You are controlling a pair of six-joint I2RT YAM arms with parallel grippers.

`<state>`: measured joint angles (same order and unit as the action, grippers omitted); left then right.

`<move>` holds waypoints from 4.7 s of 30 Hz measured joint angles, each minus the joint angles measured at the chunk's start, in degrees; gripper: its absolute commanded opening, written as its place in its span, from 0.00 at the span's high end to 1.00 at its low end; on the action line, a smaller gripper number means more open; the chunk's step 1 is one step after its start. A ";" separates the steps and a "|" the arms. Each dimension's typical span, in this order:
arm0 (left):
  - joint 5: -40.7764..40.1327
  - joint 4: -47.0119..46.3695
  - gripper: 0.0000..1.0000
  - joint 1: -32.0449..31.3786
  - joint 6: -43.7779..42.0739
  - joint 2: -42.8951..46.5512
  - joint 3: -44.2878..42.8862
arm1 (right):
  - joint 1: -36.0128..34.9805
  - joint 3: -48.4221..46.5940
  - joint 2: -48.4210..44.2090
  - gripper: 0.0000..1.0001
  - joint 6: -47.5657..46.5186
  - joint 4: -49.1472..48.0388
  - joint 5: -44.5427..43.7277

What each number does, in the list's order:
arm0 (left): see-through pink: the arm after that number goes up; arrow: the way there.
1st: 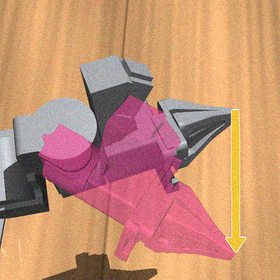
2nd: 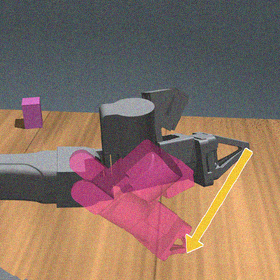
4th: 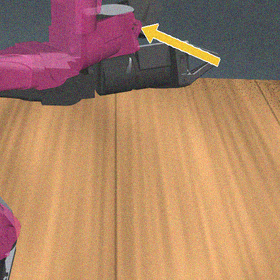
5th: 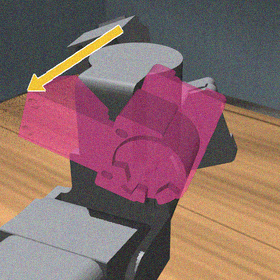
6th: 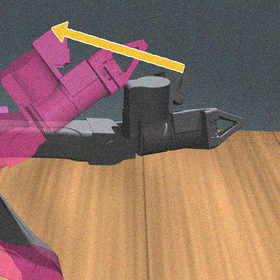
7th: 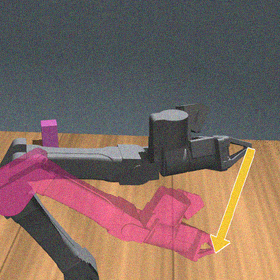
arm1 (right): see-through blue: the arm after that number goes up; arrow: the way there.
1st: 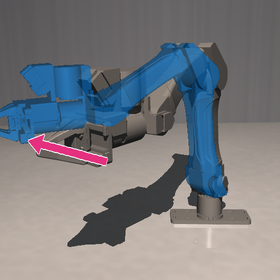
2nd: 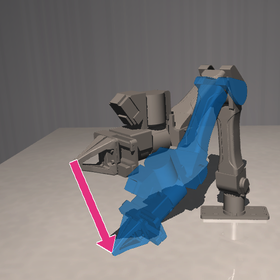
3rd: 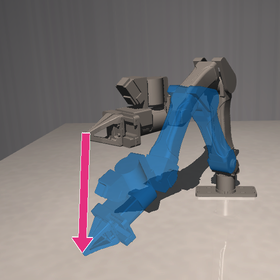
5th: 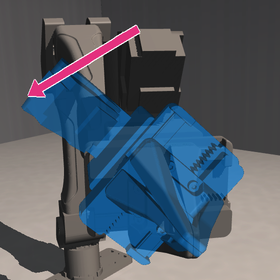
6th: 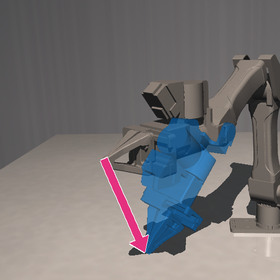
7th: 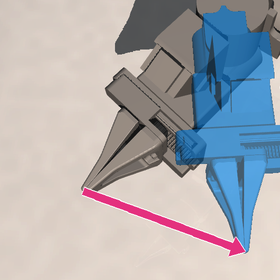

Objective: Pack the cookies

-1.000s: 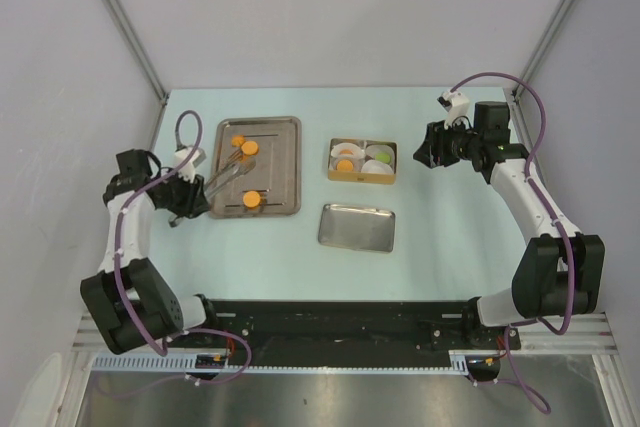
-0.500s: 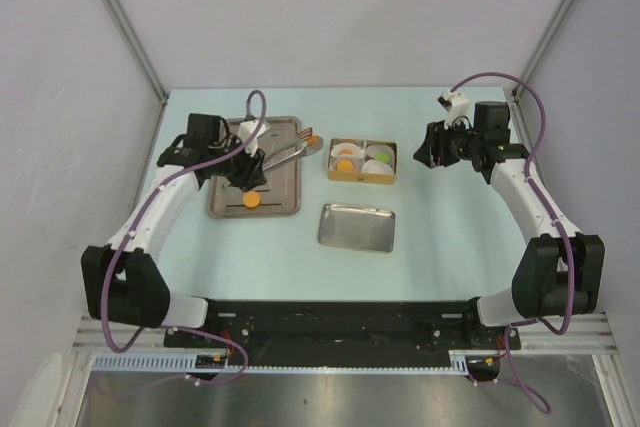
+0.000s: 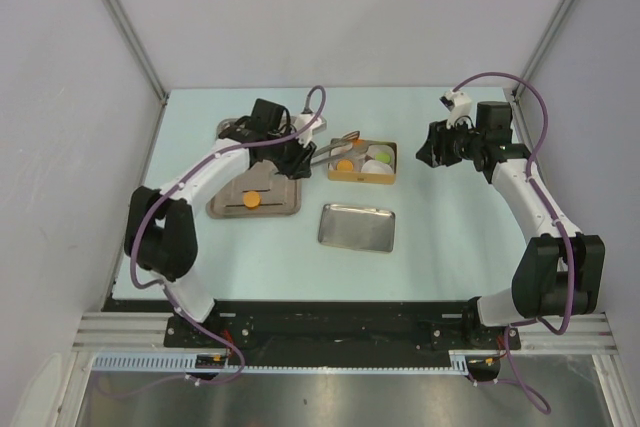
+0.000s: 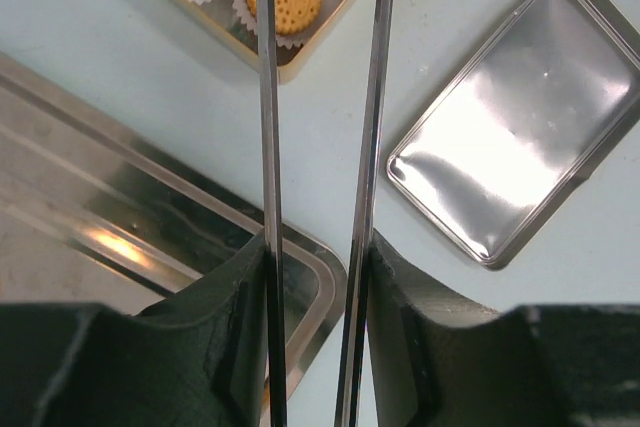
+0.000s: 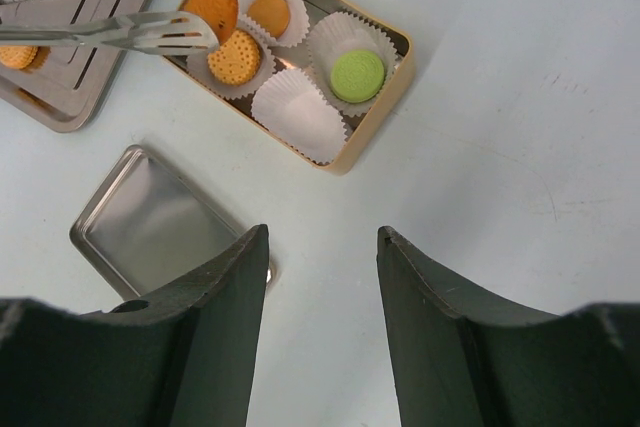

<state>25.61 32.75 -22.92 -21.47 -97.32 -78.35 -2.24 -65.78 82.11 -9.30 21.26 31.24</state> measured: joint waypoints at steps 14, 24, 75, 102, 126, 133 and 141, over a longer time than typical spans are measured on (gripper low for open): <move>-0.50 -1.79 0.59 -3.67 0.76 -5.49 -1.09 | 0.35 0.00 0.00 0.48 0.00 -0.02 0.02; -1.09 -2.40 0.59 -5.92 1.22 -6.80 -1.29 | 0.35 0.00 0.00 0.48 0.00 0.00 0.02; -2.43 -4.90 0.55 -6.10 2.69 -3.61 -0.70 | 0.50 0.00 0.00 0.48 0.00 0.02 0.02; -8.24 -19.32 0.54 17.94 13.40 20.65 21.40 | 0.50 0.00 0.00 0.48 0.00 0.07 0.09; -11.50 -26.16 0.54 21.18 20.41 21.24 28.24 | 0.50 0.00 0.00 0.48 0.00 0.09 0.07; -11.47 -26.25 0.54 30.73 18.43 21.35 30.47 | 0.50 0.00 0.00 0.48 0.00 0.09 0.07; -9.92 -26.95 0.54 40.85 14.43 19.71 32.39 | 0.50 0.00 0.00 0.48 0.00 0.07 0.07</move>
<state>15.68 5.80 17.93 -7.05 -77.60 -45.95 -1.74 -65.78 82.11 -9.30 21.32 31.31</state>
